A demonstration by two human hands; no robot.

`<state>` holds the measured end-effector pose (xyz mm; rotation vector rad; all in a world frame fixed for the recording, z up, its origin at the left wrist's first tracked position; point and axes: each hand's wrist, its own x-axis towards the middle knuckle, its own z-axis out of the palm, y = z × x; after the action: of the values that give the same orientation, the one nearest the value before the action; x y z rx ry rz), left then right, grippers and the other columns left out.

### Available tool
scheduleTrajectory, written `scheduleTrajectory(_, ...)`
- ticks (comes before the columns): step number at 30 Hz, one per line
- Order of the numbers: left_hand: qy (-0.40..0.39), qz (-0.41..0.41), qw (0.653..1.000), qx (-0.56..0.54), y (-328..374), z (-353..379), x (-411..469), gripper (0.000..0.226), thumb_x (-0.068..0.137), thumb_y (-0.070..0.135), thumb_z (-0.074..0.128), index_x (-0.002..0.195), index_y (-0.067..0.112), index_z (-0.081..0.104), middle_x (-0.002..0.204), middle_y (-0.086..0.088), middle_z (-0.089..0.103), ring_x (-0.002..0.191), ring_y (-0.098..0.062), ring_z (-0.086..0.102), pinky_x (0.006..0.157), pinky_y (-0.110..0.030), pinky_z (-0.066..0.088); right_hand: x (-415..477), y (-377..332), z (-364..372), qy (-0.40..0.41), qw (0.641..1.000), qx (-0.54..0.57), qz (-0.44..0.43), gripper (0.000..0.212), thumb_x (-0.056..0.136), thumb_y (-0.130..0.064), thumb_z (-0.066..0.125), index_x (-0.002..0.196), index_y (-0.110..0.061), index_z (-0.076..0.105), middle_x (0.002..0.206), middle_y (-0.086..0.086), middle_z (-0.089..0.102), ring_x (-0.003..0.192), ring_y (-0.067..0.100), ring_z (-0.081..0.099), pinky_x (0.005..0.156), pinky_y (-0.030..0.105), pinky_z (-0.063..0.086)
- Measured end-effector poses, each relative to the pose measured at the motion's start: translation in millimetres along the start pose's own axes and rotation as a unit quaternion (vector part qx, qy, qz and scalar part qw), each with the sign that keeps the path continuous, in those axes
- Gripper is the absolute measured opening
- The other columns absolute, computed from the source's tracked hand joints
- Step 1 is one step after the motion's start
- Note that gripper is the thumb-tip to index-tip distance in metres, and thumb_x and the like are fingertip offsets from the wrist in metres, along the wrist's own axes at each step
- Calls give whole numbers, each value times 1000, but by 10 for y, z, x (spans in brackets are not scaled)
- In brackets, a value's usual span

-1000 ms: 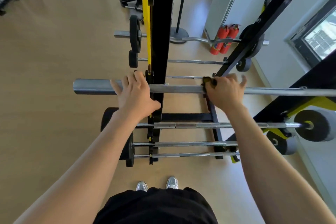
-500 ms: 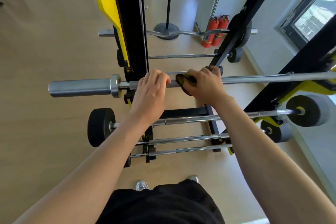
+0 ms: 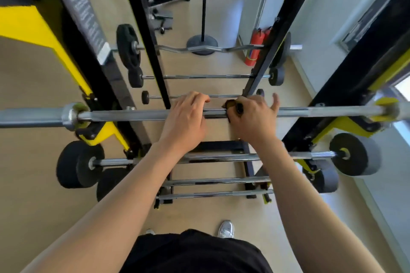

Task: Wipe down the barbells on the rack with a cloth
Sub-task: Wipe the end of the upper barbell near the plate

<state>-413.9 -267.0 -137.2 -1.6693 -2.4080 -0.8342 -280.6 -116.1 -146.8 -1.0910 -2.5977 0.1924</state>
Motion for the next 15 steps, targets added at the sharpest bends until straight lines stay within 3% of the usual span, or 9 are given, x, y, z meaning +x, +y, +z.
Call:
scheduleTrajectory(4,1,25,1000,-4,543,390,299,27,95,9,61,122,16,62,117,0,65,109,-17,63,105,-40,49,-46,1116,-319,55,996,-24,61,36,96,-48,43,85,-25,69,90,0,70,126,26,56,117,61,20)
scheduleTrajectory(8,-20,62,998,-22,1059,690,482,24,95,12,59,118,18,63,111,3,66,103,-16,62,98,-40,51,-96,2050,-634,92,987,-69,116,36,96,-42,44,86,-19,70,98,3,71,119,34,45,97,51,30)
scheduleTrajectory(11,-38,66,997,-24,1300,858,559,29,94,14,61,123,18,62,116,3,65,107,-17,62,98,-43,51,-111,2079,-633,97,976,-104,163,34,97,-42,51,92,-15,71,116,9,55,113,37,42,95,49,30)
scheduleTrajectory(13,-54,61,997,-15,1403,930,611,35,92,15,65,127,17,60,119,1,65,108,-19,63,98,-44,52,-159,1851,-578,107,971,-96,191,33,97,-42,54,100,-14,72,118,11,50,109,37,49,92,49,40)
scheduleTrajectory(15,-80,58,995,-1,1493,993,680,45,88,16,69,131,14,57,120,-4,68,103,-25,67,91,-46,56,-281,1563,-467,113,986,-7,119,29,97,-36,56,108,-15,73,113,7,56,95,31,60,80,43,50)
